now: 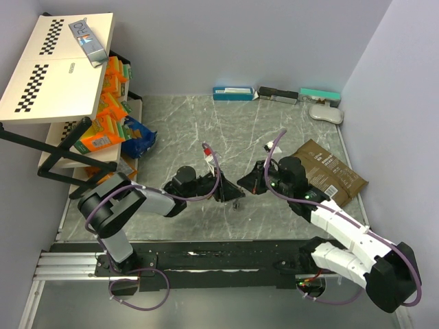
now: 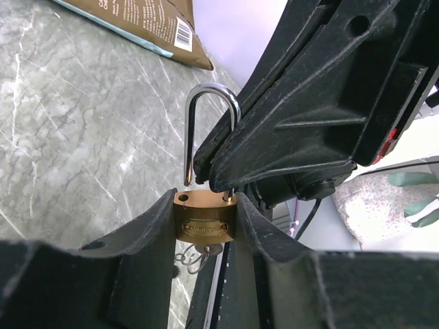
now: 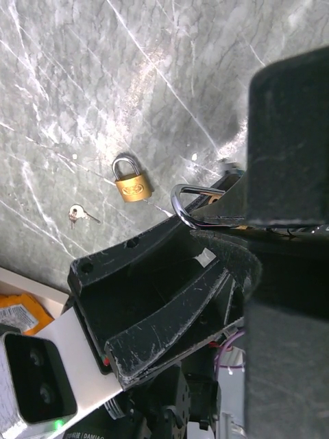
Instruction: Unlock with the key
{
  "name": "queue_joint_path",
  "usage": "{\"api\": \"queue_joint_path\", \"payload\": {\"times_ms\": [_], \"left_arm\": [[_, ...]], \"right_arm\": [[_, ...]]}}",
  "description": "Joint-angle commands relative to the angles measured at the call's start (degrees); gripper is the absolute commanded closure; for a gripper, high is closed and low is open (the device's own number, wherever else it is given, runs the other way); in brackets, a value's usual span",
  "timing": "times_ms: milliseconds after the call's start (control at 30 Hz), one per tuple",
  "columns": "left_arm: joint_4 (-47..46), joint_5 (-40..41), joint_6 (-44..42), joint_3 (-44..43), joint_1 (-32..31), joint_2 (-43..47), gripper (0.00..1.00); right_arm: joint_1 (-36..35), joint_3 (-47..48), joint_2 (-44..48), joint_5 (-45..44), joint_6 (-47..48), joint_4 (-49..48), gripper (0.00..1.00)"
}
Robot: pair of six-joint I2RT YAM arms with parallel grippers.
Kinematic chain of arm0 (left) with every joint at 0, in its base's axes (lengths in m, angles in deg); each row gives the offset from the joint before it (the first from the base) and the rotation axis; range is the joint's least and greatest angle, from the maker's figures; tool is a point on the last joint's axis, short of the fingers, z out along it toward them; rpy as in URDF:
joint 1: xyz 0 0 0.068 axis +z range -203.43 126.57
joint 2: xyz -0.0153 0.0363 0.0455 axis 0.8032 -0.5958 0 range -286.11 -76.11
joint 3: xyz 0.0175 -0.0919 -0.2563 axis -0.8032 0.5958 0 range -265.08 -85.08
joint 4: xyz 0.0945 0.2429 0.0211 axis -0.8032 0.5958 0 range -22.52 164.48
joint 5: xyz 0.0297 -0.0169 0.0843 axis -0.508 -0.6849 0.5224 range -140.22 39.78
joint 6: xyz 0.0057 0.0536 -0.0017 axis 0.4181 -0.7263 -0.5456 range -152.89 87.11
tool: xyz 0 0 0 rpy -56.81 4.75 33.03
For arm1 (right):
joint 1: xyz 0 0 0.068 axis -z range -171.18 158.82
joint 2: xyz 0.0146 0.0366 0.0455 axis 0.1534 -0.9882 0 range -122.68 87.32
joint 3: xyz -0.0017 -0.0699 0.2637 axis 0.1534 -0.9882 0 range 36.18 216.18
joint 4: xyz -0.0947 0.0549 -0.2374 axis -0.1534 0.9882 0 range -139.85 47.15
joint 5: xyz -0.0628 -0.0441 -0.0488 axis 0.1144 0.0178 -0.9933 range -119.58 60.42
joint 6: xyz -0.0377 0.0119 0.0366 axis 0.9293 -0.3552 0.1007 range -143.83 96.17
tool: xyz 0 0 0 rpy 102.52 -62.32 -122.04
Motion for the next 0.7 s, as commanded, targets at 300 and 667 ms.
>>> {"api": "queue_joint_path", "payload": {"times_ms": [300,667], "left_arm": [[31.75,20.14,-9.69,-12.03,-4.23,1.02,0.92],[50.07,35.9,-11.1,-25.4,-6.25,-9.61,0.95]], "right_arm": [[0.7,0.98,-4.84,-13.38,1.52,-0.25,1.0],[0.53,9.06,-21.36,-30.61,1.26,4.93,1.0]]}}
